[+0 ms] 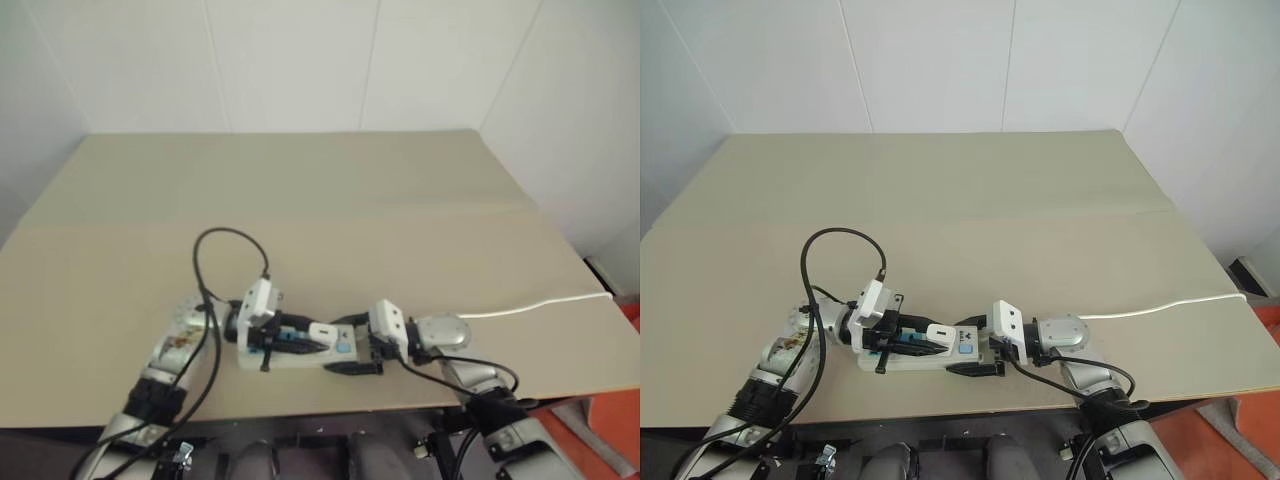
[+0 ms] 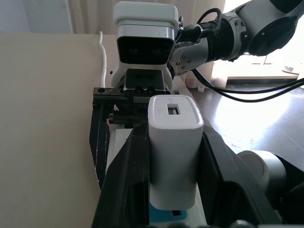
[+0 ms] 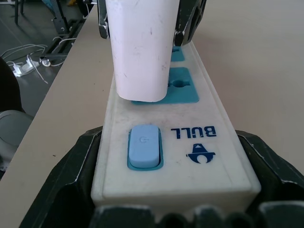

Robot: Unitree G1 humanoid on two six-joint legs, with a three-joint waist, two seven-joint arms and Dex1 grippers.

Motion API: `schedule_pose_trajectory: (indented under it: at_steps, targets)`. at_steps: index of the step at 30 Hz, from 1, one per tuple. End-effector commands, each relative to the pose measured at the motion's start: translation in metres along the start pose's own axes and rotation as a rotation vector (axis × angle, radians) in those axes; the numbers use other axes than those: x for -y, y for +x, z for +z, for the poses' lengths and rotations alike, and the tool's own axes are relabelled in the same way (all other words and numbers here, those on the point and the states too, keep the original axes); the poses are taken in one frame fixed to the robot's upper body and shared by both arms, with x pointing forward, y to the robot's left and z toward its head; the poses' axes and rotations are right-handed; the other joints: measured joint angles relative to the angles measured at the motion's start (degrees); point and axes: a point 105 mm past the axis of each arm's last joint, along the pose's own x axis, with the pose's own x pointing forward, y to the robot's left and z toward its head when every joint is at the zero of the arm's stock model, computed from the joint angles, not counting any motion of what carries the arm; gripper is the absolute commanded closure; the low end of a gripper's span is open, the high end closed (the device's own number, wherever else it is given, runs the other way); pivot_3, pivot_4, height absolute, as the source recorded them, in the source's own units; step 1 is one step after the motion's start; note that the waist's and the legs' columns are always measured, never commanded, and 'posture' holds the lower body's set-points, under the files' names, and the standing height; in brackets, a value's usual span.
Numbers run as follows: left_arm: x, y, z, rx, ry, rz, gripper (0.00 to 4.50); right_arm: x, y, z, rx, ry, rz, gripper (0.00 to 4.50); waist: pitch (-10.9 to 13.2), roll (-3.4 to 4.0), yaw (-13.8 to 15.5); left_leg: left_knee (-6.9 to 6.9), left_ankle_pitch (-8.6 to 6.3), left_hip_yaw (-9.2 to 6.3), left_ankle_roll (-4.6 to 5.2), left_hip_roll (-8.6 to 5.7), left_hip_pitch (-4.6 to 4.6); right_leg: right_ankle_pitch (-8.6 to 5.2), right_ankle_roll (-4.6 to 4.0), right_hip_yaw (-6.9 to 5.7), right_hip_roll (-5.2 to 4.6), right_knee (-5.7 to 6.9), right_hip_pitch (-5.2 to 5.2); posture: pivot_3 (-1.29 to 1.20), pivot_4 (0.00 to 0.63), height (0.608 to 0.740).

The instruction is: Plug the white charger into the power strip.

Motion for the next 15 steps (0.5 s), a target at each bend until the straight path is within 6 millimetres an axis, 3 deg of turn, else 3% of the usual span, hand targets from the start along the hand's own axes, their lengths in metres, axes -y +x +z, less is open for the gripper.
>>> schedule_pose_trajectory:
  at_steps: [1, 15]
  targets:
    - [0.004, -0.012, -0.009, -0.054, -0.033, 0.001, 3.52, -0.008, -0.001, -0.019, -0.064, 0.074, 0.005, 1.05, 0.0, 0.0, -0.09, -0.07, 0.0, 0.01, 0.0, 0.0, 0.02, 0.0, 0.0, 0.02, 0.0, -0.02, -0.01, 0.0, 0.15, 0.74]
    - [0.012, -0.031, -0.022, -0.117, -0.074, 0.069, 3.52, -0.007, -0.002, -0.019, -0.068, 0.074, 0.006, 1.05, -0.01, 0.0, -0.33, -0.86, 0.0, 0.05, 0.0, 0.26, 0.37, -0.04, -0.09, 0.12, 0.24, -0.34, -0.01, 0.0, 0.15, 0.74]
